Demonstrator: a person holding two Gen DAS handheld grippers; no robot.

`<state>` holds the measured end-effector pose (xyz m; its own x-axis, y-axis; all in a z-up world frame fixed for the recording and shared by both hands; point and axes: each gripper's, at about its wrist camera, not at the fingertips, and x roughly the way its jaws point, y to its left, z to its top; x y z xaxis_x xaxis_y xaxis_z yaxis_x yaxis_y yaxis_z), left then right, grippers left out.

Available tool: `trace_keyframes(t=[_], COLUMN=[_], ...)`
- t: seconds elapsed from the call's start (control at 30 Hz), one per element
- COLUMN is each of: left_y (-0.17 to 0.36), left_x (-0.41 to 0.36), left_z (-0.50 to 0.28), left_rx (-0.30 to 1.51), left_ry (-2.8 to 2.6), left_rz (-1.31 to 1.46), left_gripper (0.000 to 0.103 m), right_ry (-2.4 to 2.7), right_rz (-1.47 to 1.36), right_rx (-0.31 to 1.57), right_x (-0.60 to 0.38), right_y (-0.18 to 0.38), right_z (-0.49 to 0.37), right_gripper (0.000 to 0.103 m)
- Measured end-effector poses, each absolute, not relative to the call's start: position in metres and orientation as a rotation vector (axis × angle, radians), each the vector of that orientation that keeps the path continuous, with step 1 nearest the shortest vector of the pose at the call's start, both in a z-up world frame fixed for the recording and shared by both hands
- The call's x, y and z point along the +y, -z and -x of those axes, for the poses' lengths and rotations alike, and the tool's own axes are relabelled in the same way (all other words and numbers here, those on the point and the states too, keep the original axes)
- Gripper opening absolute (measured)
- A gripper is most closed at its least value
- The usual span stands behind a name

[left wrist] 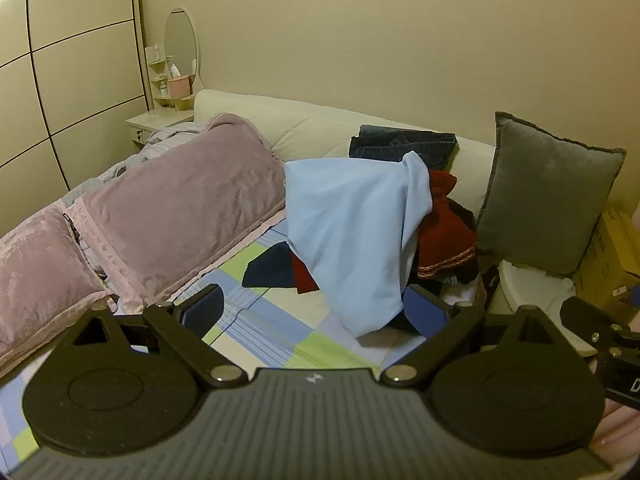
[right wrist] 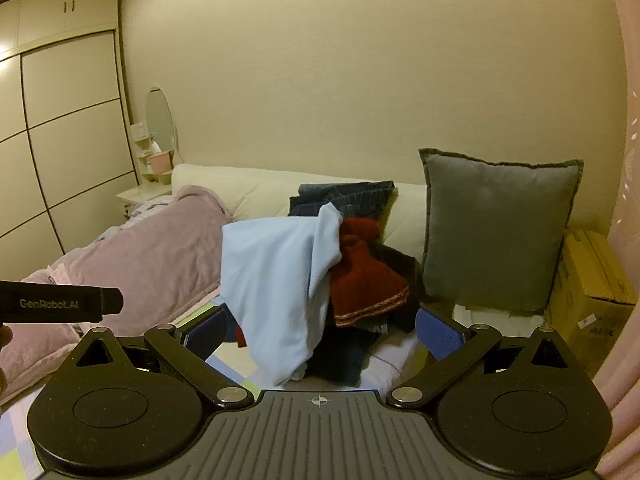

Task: Fold clothes
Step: 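Move both grippers toward the light blue sweatshirt on the clothes pile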

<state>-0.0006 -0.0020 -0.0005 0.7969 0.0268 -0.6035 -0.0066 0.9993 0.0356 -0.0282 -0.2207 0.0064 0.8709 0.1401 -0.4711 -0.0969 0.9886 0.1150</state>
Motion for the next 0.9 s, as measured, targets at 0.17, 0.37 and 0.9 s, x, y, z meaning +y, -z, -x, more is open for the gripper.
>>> trace_keyframes(t=[0.17,0.37,0.9], left_y=[0.003,0.006,0.007], left_x=[-0.013,-0.025,-0.033], left_z=[0.004,0.009,0.031], left_rx=[0.658,0.668,0.661], left_ry=[-0.024,-0.032,-0.074], left_rz=[-0.031,-0.027,-0.004], left_gripper=[0.096,0.096,0.096], right_ry=[-0.12,-0.118,-0.123], right_rz=[-0.087,-0.086,-0.099], right_rx=[0.498,0.496,0.504], right_x=[-0.228,-0.238,-0.265], right_y=[-0.008,-0.008,-0.013], right_z=[0.027,0.026,0.026], right_gripper=[0.102,0.103,0.102])
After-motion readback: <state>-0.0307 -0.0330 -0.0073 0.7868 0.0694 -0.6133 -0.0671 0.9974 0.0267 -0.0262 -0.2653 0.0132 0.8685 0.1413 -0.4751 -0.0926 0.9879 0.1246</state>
